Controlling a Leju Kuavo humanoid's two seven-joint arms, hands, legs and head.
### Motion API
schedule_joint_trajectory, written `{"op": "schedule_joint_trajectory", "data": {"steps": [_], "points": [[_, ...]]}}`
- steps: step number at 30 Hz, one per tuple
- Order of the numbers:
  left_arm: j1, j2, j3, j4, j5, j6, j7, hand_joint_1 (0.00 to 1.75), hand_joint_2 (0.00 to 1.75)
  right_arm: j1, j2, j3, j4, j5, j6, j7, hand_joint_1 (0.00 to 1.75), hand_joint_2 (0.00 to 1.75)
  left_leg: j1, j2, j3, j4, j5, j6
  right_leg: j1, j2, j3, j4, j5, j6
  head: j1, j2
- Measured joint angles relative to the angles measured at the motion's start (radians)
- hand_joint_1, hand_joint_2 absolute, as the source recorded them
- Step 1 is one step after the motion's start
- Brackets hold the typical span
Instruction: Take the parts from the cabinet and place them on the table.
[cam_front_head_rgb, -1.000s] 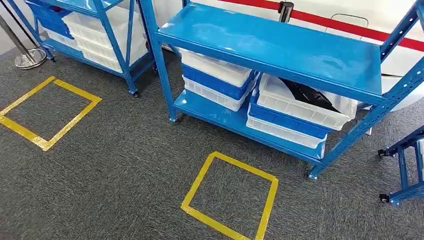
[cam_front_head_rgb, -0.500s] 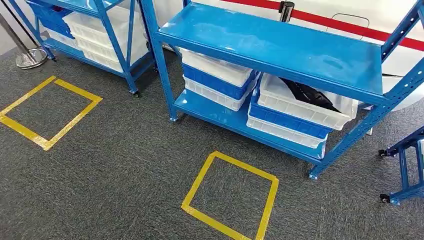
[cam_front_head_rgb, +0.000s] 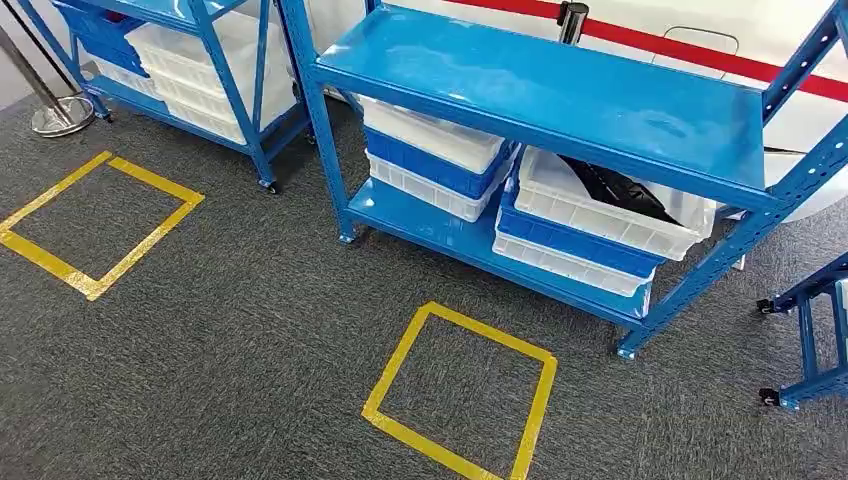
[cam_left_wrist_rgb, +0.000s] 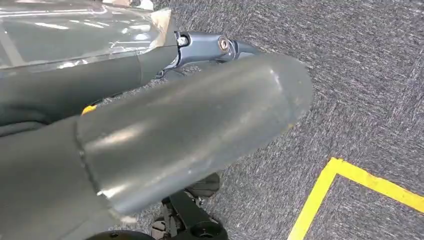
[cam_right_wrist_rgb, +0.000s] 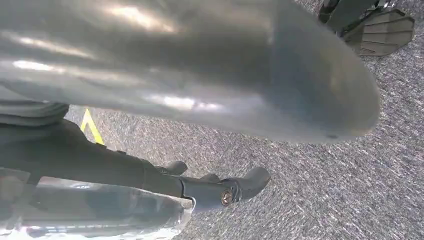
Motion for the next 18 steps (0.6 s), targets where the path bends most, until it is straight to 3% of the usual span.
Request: {"op": "schedule_joint_trajectory", "data": {"steps": [12,13,14,15,16,17,18], "points": [[-0.004,0.000,0.000,0.000,-0.002,0.000,0.005,0.00,0.00,0.000,0.003,-0.002,0.000,-0.002,0.000,0.000,0.00,0.00,0.000,0.000,0.000,0.000,0.000,0.000,0.000,0.000,0.000,0.000,0.000,0.000,0.000,0.000],[-0.005,0.000,0.000,0.000,-0.002,0.000,0.006,0.00,0.00,0.001,0.005,-0.002,0.000,-0.002,0.000,0.000,0.00,0.00,-0.005,0.001,-0.002,0.007,-0.003,0.010,-0.017,0.002,0.003,-0.009,0.006,0.009,0.000,0.000],[-0.007,0.000,0.000,0.000,-0.002,0.001,0.007,0.00,0.00,0.000,0.005,-0.002,0.000,-0.002,0.000,0.000,0.00,0.00,-0.002,0.002,0.002,-0.006,0.004,0.021,-0.011,0.003,0.006,-0.018,0.009,0.014,-0.002,0.000],[-0.007,-0.002,0.000,0.000,-0.002,0.002,0.007,0.00,0.00,0.000,0.004,-0.002,0.000,-0.001,-0.001,0.000,0.00,0.00,0.013,0.005,0.017,-0.041,0.023,0.029,0.001,-0.003,0.002,-0.015,0.009,0.015,-0.002,0.000],[-0.007,-0.005,0.000,0.000,-0.002,0.003,0.007,0.00,0.00,0.000,0.003,-0.003,0.000,0.000,-0.001,0.000,0.00,0.00,0.012,0.008,0.031,-0.061,0.031,0.026,-0.005,-0.026,-0.004,0.001,-0.001,0.014,0.003,0.000],[-0.007,-0.005,0.000,0.000,-0.002,0.004,0.007,0.00,0.00,-0.001,0.003,-0.003,0.000,0.000,-0.001,0.000,0.00,0.00,0.016,0.011,0.033,-0.068,0.037,0.035,-0.007,-0.033,-0.027,0.047,-0.030,0.007,0.009,0.000],[-0.007,-0.005,0.000,0.000,-0.002,0.005,0.008,0.00,0.00,-0.002,0.004,-0.003,0.000,0.001,-0.001,0.000,0.00,0.00,0.016,0.016,0.030,-0.068,0.037,0.034,-0.011,-0.035,-0.069,0.127,-0.065,0.002,0.010,0.000]]}}
